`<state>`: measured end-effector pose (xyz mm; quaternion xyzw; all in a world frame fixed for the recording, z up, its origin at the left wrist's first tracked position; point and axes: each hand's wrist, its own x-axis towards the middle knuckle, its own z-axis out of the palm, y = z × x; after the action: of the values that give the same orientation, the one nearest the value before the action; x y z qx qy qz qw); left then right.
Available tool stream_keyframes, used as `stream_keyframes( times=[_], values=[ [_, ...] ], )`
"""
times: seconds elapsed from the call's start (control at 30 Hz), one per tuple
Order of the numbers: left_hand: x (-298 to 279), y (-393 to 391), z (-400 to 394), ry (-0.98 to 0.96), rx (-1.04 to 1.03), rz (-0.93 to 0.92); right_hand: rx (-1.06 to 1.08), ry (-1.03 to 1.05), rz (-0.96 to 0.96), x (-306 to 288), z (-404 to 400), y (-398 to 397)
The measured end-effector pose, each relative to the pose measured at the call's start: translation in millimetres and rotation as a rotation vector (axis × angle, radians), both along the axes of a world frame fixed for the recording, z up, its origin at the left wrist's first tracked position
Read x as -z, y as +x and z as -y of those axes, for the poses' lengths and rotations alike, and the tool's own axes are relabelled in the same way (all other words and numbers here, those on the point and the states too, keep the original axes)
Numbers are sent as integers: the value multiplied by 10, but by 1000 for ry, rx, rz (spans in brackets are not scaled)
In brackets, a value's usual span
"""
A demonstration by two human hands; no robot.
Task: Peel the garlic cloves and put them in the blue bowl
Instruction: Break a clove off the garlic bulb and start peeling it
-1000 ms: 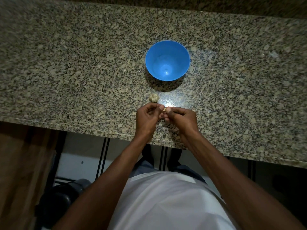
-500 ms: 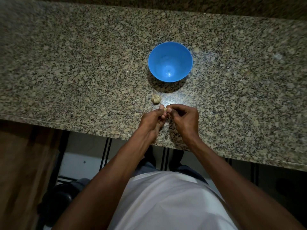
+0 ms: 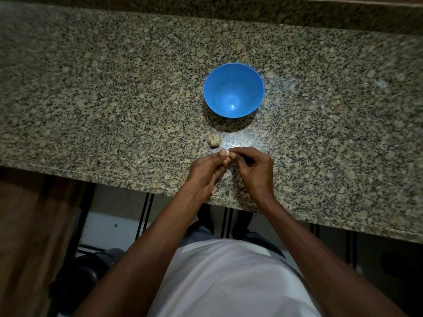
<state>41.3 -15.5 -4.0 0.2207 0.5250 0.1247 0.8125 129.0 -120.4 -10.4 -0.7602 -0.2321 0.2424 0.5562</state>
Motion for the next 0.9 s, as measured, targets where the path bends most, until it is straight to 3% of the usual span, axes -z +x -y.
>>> stream_keyframes(
  times=[0.17, 0.33, 0.73, 0.9],
  values=[
    [-58, -102, 1, 138, 69, 6, -22, -10, -55, -27, 47, 47],
    [-61, -125, 61, 546, 178, -80, -18, -44, -99, -80, 26, 66],
    [-29, -231, -27, 1185, 491, -161, 6, 3, -427, -94, 25, 126],
    [-46, -272, -35, 1205, 535, -153, -54, -35, -382, -59, 61, 146]
  ],
)
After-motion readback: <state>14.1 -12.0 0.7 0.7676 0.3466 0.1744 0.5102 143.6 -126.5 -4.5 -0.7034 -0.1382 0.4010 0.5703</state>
